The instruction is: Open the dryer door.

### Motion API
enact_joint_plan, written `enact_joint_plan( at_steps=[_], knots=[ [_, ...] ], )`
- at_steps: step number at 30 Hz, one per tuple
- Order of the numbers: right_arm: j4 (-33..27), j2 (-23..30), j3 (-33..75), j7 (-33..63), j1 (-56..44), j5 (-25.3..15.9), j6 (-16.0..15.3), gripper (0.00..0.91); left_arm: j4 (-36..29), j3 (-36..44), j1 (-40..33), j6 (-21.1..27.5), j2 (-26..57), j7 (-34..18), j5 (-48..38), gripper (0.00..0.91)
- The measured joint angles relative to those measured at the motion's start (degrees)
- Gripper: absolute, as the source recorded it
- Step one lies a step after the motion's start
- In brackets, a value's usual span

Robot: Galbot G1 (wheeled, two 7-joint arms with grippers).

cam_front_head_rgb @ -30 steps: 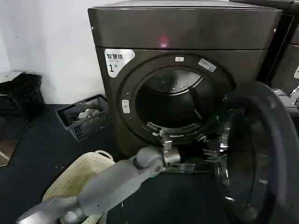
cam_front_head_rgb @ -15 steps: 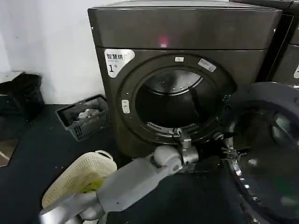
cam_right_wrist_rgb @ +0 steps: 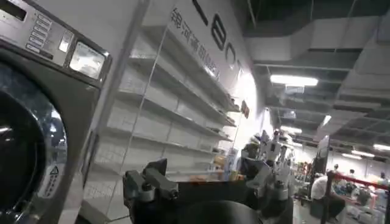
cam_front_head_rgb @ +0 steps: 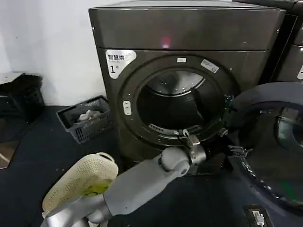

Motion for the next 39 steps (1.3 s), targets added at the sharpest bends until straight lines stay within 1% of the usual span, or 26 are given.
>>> enact_joint_plan(
  at_steps=[4, 8, 11, 14, 17, 23, 26, 28, 34, 37, 39],
  knots=[
    [-0.53, -0.4, 0.74, -0.01, -0.36, 0.0, 0.55, 0.907, -0.66, -0.35, 0.08, -4.57, 0.93, -3.57, 1.23, 0.907],
    [-0.94, -0.96, 1.62, -0.01, -0.55, -0.03, 0.84, 0.907, 0.09, -0.38, -0.13, -12.26, 2.66, -6.9, 6.51, 0.907],
    [-1.03, -1.34, 2.3, 0.03, -0.55, -0.11, 0.96, 0.907, -0.63, -0.4, -0.1, -13.76, 4.6, -8.36, 6.26, 0.907],
    [-1.0, -1.74, 3.03, 0.12, -0.57, -0.4, 1.14, 0.907, -2.33, -0.4, -0.07, -14.0, 7.36, -8.76, 5.49, 0.907],
    [-0.98, -2.09, 3.73, 0.22, -0.5, -1.16, 1.29, 0.907, -5.23, -0.37, 0.1, -14.25, 11.25, -8.83, 2.43, 0.907],
    [-1.24, -2.34, 3.9, 0.37, 0.35, -3.33, 2.47, 0.907, -12.31, -1.44, 1.58, -14.79, 20.39, -9.75, 1.67, 0.907],
    [-1.1, -2.35, 3.93, 0.34, 0.7, -4.22, 2.84, 0.907, -15.92, -2.38, 2.67, -14.8, 25.23, -9.36, 0.58, 0.907],
    [-1.16, -2.56, 3.85, 0.34, 1.06, -4.76, 2.89, 0.907, -18.34, -3.1, 3.6, -13.88, 29.14, -9.07, -1.05, 0.907],
    [-0.38, -2.87, 3.63, 0.84, 2.11, -5.27, 3.09, 0.907, -24.88, -5.06, 7.41, -12.87, 41.92, -6.83, -2.68, 0.907],
    [0.02, -3.14, 3.92, 0.9, 2.49, -5.56, 3.08, 0.907, -27.58, -6.37, 9.55, -12.54, 47.7, -4.58, -4.76, 0.907],
    [0.11, -3.34, 4.27, 0.8, 2.75, -7.15, 3.8, 0.907, -28.97, -7.49, 11.3, -11.93, 51.83, -2.45, -6.1, 0.907]
  ],
)
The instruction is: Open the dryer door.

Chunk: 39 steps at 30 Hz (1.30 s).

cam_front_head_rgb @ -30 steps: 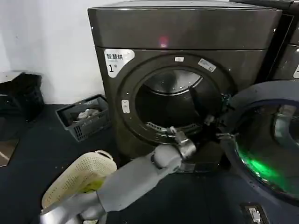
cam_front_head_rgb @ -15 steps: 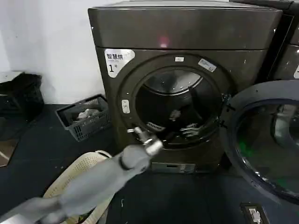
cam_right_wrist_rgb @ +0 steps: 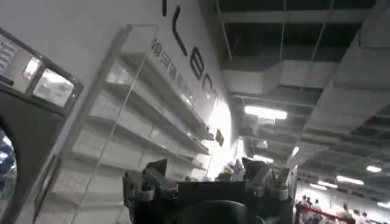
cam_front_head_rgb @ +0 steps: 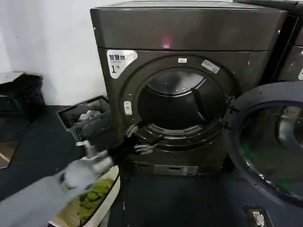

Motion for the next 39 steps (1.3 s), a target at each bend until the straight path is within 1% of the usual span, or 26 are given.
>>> enact_joint_plan(
  at_steps=[3, 9, 11, 14, 19, 26, 29, 32, 34, 39],
  knots=[
    [0.29, -0.33, 0.31, -0.03, 0.54, -0.96, 0.37, 0.907, -1.79, -2.64, 3.16, 1.23, 6.15, 3.54, 0.83, 0.907],
    [1.06, -0.5, 0.44, -0.23, 1.46, -1.87, 0.28, 0.907, -4.51, -10.13, 11.38, 6.74, 16.46, 6.98, 2.13, 0.907],
    [1.45, -0.43, 0.26, -0.45, 1.77, -1.97, 0.12, 0.907, -5.08, -12.21, 13.46, 9.51, 19.52, 7.79, 2.77, 0.907],
    [2.08, -0.2, -0.29, -0.62, 2.24, -1.99, -0.03, 0.907, -5.29, -14.36, 15.6, 13.21, 23.87, 8.57, 3.64, 0.907],
    [1.99, -0.2, -0.35, -0.72, 2.11, -1.81, 0.02, 0.907, -5.17, -16.44, 17.97, 17.61, 29.88, 10.82, 5.15, 0.907],
    [1.67, -0.69, -0.4, -0.8, 1.78, -1.63, 0.09, 0.907, -4.32, -17.18, 19.42, 22.05, 33.62, 12.7, 7.12, 0.907],
    [1.84, -0.96, -0.34, -0.47, 1.57, -1.15, -1.06, 0.907, -4.26, -17.2, 19.78, 24.21, 34.42, 13.43, 7.47, 0.907],
    [2.3, -1.22, -0.13, 0.24, 1.38, 0.16, -2.72, 0.907, -4.32, -17.37, 20.27, 24.39, 35.34, 13.77, 9.14, 0.907],
    [2.5, -1.3, -0.07, 0.3, 1.4, 0.26, -3.13, 0.907, -4.63, -17.79, 20.36, 24.96, 36.12, 13.76, 9.17, 0.907],
    [2.52, -0.98, -0.52, 0.3, 1.67, 0.23, -3.17, 0.907, -4.12, -20.01, 23.29, 25.97, 37.31, 16.46, 10.82, 0.907]
  ],
)
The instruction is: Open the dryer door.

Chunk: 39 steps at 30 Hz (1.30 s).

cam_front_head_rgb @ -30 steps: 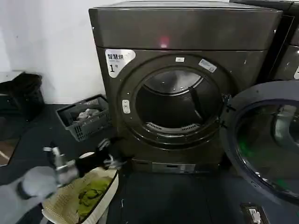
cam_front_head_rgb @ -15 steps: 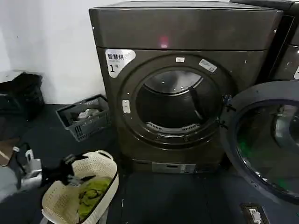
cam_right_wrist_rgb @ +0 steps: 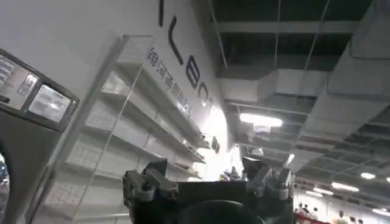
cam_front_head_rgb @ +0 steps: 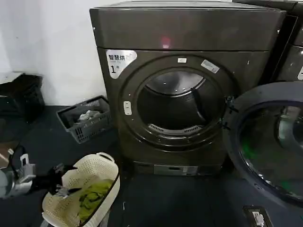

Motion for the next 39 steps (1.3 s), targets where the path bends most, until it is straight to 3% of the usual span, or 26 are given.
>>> enact_joint_plan(
  at_steps=[4, 8, 16, 39],
  knots=[
    [-0.13, 0.05, -0.02, -0.05, -0.01, -0.01, 0.23, 0.907, 0.81, -0.82, 2.07, 2.41, 0.2, 0.86, 2.97, 0.907],
    [-0.51, 0.0, -0.31, -0.04, 0.01, 0.41, -0.14, 0.907, 1.72, -1.32, 2.72, 0.59, 0.08, 1.2, 4.16, 0.907],
    [-0.93, 0.06, 0.06, -0.07, -0.41, 0.51, 0.19, 0.907, 2.71, -1.42, 3.96, 1.91, -0.17, 1.96, 7.69, 0.907],
    [-0.78, 0.3, 0.52, -0.36, -0.78, 0.68, 0.41, 0.907, 4.34, -1.45, 3.82, 2.67, 0.0, 3.31, 8.36, 0.907]
  ],
)
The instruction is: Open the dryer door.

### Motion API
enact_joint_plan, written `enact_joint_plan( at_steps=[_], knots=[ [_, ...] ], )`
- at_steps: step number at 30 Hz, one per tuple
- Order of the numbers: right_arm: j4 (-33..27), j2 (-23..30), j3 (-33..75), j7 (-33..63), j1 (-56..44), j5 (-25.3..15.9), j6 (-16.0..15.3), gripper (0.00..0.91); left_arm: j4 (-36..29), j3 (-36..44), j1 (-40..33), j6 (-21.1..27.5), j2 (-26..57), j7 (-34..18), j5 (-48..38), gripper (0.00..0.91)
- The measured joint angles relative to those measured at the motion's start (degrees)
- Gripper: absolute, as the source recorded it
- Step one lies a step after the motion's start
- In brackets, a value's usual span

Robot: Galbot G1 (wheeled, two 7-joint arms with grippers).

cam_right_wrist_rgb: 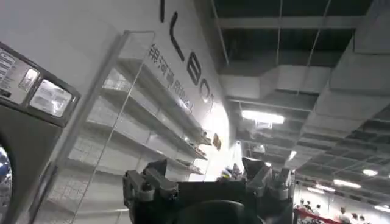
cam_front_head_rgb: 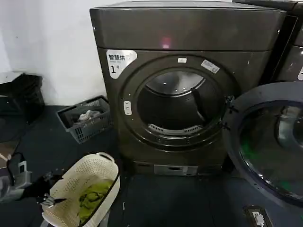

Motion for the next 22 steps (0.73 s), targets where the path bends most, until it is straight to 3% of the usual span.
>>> enact_joint_plan(
  at_steps=[22],
  knots=[
    [0.55, 1.14, -0.18, -0.32, -0.67, -0.24, 0.78, 0.907, 0.29, 0.09, -0.56, -0.33, 0.15, 1.87, 3.87, 0.907]
  ],
)
